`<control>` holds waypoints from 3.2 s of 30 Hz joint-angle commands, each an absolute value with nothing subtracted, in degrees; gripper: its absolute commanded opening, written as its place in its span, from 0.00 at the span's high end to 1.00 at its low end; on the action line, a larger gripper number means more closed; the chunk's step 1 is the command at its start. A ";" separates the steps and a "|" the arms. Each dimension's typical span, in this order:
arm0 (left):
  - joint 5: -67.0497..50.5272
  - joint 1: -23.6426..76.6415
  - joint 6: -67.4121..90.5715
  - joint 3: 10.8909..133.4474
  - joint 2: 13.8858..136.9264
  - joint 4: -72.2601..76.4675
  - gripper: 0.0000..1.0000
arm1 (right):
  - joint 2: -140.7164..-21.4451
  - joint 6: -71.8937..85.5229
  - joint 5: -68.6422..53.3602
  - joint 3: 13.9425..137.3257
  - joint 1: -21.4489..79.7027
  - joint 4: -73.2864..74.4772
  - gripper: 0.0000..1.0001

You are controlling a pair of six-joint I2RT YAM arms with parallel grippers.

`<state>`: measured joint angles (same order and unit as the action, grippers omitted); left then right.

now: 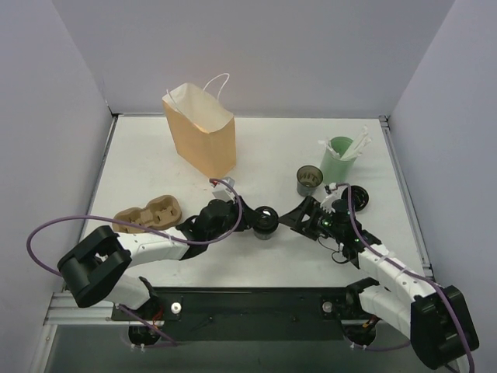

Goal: Pack the takeout coffee

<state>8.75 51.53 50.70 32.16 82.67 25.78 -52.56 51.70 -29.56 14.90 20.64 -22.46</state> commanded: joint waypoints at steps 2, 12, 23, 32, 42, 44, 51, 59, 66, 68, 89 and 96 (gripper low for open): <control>6.86 51.77 44.47 28.65 87.45 2.46 0.57 | -59.84 45.80 -37.08 21.26 20.48 -20.57 0.25; 5.36 51.86 45.61 27.60 86.93 4.66 0.57 | -70.56 40.34 -39.81 28.39 22.67 -18.63 0.32; 3.78 52.12 46.05 27.16 84.29 5.54 0.57 | -77.43 40.69 -39.99 27.07 24.08 -24.52 0.55; 2.81 49.93 41.84 35.58 77.62 -5.35 0.50 | -78.40 38.50 -41.04 27.77 22.76 -21.62 0.64; -3.34 43.68 38.23 37.36 68.21 -11.69 0.44 | -81.47 31.83 -45.16 32.78 22.59 -14.07 0.67; -3.86 43.16 38.14 36.74 66.28 -12.04 0.44 | -82.61 30.59 -45.26 33.48 22.50 -12.14 0.67; -7.12 42.01 37.53 35.24 64.42 -10.98 0.44 | -82.79 29.80 -46.32 34.89 22.76 -11.60 0.67; -8.88 40.87 37.00 35.33 62.49 -10.72 0.44 | -82.18 29.97 -46.23 36.21 22.94 -10.28 0.67; -9.23 40.69 37.00 36.30 62.66 -10.55 0.44 | -80.69 32.07 -46.76 36.56 23.12 -10.63 0.59; -9.14 40.69 36.83 36.30 62.84 -10.81 0.44 | -79.90 32.60 -47.11 36.74 23.12 -10.90 0.54; -7.82 39.90 35.77 37.53 63.46 -12.92 0.44 | -77.96 33.66 -50.28 40.87 23.29 -10.73 0.32; -7.74 39.55 35.59 37.53 62.93 -13.09 0.44 | -80.59 29.27 -47.46 45.79 25.31 -5.19 0.29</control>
<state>-8.16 40.03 36.73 35.18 63.44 -13.02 -80.14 32.67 -48.36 41.82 23.97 -8.54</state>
